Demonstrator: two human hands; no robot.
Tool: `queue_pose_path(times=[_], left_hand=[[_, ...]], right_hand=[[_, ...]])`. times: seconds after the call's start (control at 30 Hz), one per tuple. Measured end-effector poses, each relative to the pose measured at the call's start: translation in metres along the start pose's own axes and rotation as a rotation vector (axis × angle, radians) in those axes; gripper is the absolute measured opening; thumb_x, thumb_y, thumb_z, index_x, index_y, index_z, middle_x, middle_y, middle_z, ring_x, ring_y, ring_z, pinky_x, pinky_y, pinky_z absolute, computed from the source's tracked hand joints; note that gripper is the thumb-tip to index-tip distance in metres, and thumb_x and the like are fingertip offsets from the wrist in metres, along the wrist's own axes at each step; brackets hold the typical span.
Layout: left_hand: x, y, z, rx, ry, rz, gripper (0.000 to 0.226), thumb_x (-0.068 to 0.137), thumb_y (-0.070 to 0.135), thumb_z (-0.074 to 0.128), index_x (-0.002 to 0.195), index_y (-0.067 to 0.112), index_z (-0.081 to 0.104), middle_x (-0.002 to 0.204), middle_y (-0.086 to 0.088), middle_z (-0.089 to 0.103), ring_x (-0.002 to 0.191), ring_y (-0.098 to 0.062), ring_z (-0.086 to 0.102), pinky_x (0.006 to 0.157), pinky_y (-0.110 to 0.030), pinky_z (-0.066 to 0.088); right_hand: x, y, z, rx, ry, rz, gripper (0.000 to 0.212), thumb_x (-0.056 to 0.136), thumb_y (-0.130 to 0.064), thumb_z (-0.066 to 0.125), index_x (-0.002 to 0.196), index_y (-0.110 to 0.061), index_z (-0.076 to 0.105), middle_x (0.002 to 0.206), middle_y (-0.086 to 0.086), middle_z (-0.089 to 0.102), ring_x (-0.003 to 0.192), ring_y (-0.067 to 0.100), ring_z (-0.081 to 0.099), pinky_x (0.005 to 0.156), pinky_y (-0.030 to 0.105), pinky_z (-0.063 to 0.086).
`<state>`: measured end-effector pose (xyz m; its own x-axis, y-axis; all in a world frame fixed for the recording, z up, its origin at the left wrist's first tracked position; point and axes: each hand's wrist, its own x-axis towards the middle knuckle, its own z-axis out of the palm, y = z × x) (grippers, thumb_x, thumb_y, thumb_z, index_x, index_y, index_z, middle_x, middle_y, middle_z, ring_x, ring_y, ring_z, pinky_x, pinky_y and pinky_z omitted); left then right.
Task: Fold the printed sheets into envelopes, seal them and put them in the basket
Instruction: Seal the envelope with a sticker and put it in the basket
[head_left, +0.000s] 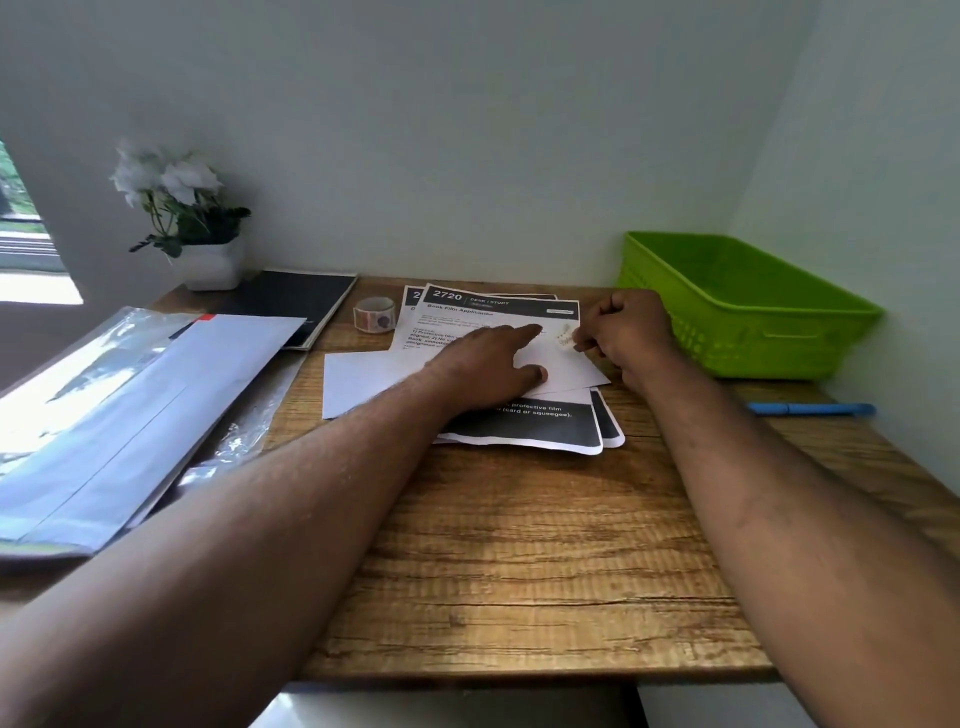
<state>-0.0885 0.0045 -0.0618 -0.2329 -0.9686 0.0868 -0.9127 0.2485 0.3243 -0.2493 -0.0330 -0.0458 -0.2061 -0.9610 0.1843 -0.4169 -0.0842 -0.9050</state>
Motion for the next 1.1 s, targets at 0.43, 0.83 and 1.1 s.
queue_pose_path(times=[0.43,0.83,1.1], left_hand=[[0.003,0.005,0.003,0.195,-0.158,-0.044,0.057,0.098,0.053,0.018,0.152,0.044,0.002,0.164,0.001,0.002,0.150,-0.024,0.003,0.117,-0.050,0.002],[0.003,0.007,0.001,0.169,-0.153,-0.077,0.057,0.095,0.058,0.019,0.151,0.048,0.010,0.163,0.006,0.007,0.149,-0.030,0.003,0.117,-0.052,0.002],[0.004,0.006,0.002,0.177,-0.156,-0.076,0.057,0.095,0.060,0.017,0.151,0.049,0.008,0.163,0.007,0.005,0.149,-0.030,0.002,0.116,-0.052,0.001]], right_hand=[[0.001,0.000,0.011,-0.343,0.078,-0.082,0.021,0.065,-0.005,0.075,0.053,-0.015,0.061,0.065,0.003,0.068,0.070,0.024,0.068,0.063,0.032,0.055],[-0.004,-0.002,0.008,-0.610,0.018,-0.299,0.011,0.075,-0.017,0.073,0.073,-0.022,0.064,0.091,0.005,0.070,0.086,0.024,0.064,0.069,0.026,0.045],[0.004,0.007,-0.002,-0.442,-0.048,-0.251,0.016,0.071,-0.003,0.074,0.075,-0.017,0.069,0.086,0.003,0.069,0.080,0.016,0.062,0.071,0.024,0.048]])
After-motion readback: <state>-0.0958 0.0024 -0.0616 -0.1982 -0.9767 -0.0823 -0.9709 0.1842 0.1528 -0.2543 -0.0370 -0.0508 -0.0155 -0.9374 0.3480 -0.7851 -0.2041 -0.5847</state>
